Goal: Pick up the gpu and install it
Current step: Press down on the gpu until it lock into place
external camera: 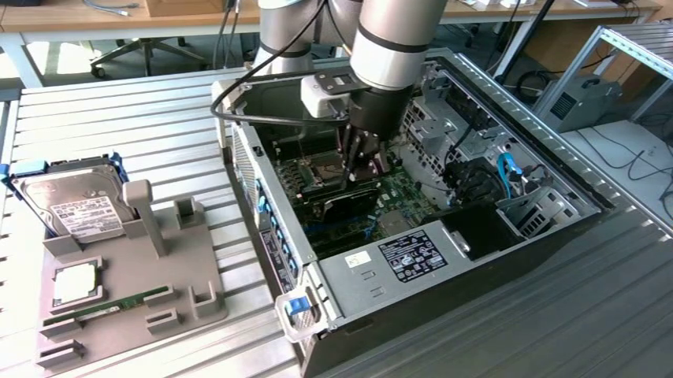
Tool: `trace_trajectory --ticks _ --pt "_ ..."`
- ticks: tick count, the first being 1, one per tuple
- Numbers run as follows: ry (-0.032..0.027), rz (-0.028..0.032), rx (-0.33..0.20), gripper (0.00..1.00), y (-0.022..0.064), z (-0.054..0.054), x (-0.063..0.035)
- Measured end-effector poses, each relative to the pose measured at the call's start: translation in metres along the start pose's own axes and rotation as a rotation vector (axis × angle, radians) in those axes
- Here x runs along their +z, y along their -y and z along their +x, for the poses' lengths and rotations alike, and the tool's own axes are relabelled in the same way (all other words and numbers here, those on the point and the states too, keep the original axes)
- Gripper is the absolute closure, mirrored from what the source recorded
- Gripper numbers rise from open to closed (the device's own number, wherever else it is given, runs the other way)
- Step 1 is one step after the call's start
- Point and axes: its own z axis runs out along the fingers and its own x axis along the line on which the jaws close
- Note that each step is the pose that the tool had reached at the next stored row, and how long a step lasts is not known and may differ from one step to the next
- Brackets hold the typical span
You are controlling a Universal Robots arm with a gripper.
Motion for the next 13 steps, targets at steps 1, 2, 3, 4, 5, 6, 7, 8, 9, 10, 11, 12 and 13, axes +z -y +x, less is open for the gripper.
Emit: trace_trajectory --ticks 1,2,3,4,5,6,7,8,9,10,11,12,13 --pt "-0.0015 0.0001 0.0 0.89 -0.0062 0.0 0.0009" --pt "-0.0017 0.0001 0.0 0.89 -0.0122 0.0 0.0019" --pt "-0.0018 0.0001 0.0 0.89 -0.0169 0.0 0.0029" --pt "-0.0021 0.0001 0.0 0.89 -0.0242 0.0 0.0049" --pt "-0.0022 0.0001 0.0 0.89 -0.0292 0.0 0.0065" --pt "-0.0022 0.0001 0.0 0.89 -0.0327 0.0 0.008" --pt "-0.0022 0.0001 0.0 0.89 -0.0348 0.0 0.01" --pt "-0.0022 0.0002 0.0 0.89 -0.035 0.0 0.0119" --pt "-0.0028 0.0001 0.0 0.89 -0.0349 0.0 0.0172" --pt "-0.0034 -0.0002 0.0 0.89 -0.0355 -0.001 0.0185" --pt "-0.0035 -0.0002 0.0 0.89 -0.036 -0.001 0.0197" --pt "-0.0044 -0.0004 0.0 0.89 -0.0366 -0.001 0.0212" --pt "-0.0038 0.0005 0.0 0.89 -0.0368 -0.001 0.0241"
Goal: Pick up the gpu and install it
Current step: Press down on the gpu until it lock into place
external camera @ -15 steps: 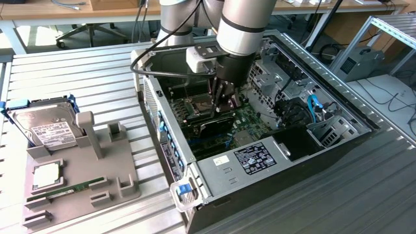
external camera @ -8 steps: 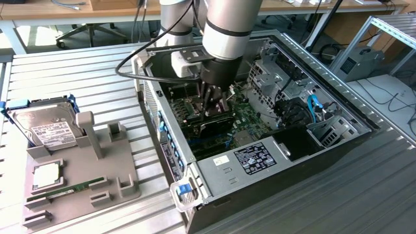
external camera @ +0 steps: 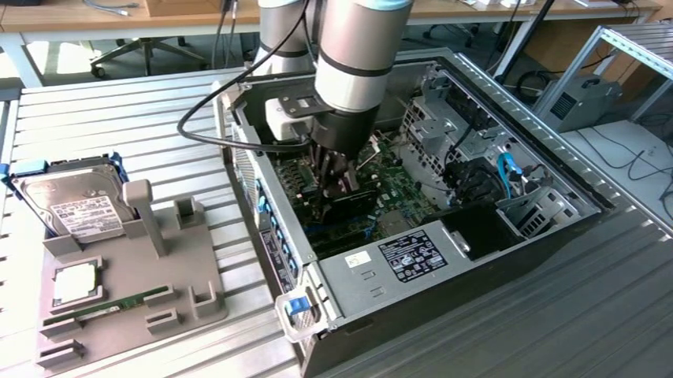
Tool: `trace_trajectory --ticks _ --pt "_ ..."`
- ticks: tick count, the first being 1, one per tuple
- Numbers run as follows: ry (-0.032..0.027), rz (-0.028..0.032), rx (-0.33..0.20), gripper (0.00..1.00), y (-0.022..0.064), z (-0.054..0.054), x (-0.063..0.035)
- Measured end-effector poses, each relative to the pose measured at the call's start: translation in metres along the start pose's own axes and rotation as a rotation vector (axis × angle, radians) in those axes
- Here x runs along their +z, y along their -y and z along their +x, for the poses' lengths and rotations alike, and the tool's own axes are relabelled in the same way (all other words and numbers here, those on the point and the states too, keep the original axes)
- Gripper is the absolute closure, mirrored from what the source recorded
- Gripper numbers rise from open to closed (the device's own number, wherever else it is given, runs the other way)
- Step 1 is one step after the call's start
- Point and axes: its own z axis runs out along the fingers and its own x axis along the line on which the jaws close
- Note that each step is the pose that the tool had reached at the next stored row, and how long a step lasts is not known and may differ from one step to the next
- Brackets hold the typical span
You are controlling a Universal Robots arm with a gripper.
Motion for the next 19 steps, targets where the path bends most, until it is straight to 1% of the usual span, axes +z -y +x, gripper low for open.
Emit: trace_trajectory --ticks 2,4,5,7,8,10,12,13,14,15,17,19 --pt "-0.002 -0.0007 0.0 0.89 -0.0001 0.0 0.0009" --pt "-0.0016 -0.0004 0.0 0.89 -0.0001 0.0 0.0008" --pt "0.0002 0.0007 0.0 0.89 -0.0001 0.0 -0.0022" --pt "-0.0016 -0.0003 0.0 0.89 -0.0004 0.0 -0.0121" --pt "-0.0019 -0.0004 0.0 0.89 0.0 0.0 -0.0151" --pt "-0.0013 -0.0009 0.0 0.89 0.0041 0.0 -0.0167" --pt "0.0009 -0.004 0.0 0.89 0.0126 0.001 -0.0172" --pt "0.003 -0.007 0.0 0.89 0.0195 0.001 -0.0175" --pt "0.0036 -0.0085 0.0 0.89 0.0228 0.001 -0.0176" --pt "0.0045 -0.0128 0.0 0.89 0.0297 0.001 -0.0179" --pt "0.0051 -0.0201 -0.001 0.89 0.0391 0.001 -0.0182" --pt "0.0073 -0.0267 -0.001 0.89 0.0489 0.002 -0.0187"
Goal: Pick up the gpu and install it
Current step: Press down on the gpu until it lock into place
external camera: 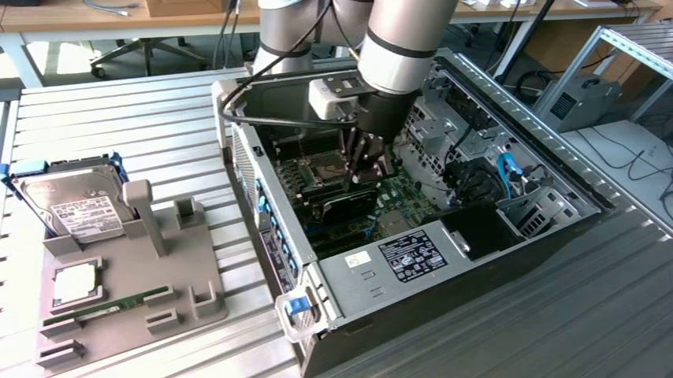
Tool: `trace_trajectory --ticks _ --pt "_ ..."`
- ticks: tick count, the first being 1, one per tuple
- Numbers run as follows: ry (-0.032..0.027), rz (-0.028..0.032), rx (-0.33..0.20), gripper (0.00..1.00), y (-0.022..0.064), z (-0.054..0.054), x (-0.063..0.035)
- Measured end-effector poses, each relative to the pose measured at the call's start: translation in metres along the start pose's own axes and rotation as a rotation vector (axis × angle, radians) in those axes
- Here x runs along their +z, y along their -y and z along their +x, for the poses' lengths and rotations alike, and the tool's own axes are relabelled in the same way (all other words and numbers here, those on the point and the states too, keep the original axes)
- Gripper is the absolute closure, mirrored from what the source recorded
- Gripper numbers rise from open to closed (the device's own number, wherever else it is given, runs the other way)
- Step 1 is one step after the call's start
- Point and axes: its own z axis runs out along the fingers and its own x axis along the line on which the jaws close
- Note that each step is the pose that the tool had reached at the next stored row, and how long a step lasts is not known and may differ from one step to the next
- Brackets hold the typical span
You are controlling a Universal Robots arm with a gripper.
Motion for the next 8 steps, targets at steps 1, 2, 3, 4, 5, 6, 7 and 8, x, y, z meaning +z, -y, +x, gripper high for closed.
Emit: trace_trajectory --ticks 1,2,3,4,5,6,7,8 --pt "0.0013 -0.0023 0.0 0.89 0.0044 0.0001 -0.0003" --pt "0.0019 -0.0029 0.0 0.89 0.0061 0.0001 -0.0004" --pt "0.0022 -0.0029 0.0 0.89 0.0066 0.0001 -0.0004" --pt "0.0026 -0.0029 0.0 0.89 0.0067 0.0001 -0.0003" --pt "0.0024 -0.0029 0.0 0.89 0.0067 0.0001 -0.0004" --pt "0.0024 -0.0029 0.0 0.89 0.0067 0.0 -0.0004" --pt "0.0024 -0.003 0.0 0.89 0.0067 0.0001 -0.0004" --pt "0.0024 -0.0029 0.0 0.89 0.0067 0.0001 -0.0004"
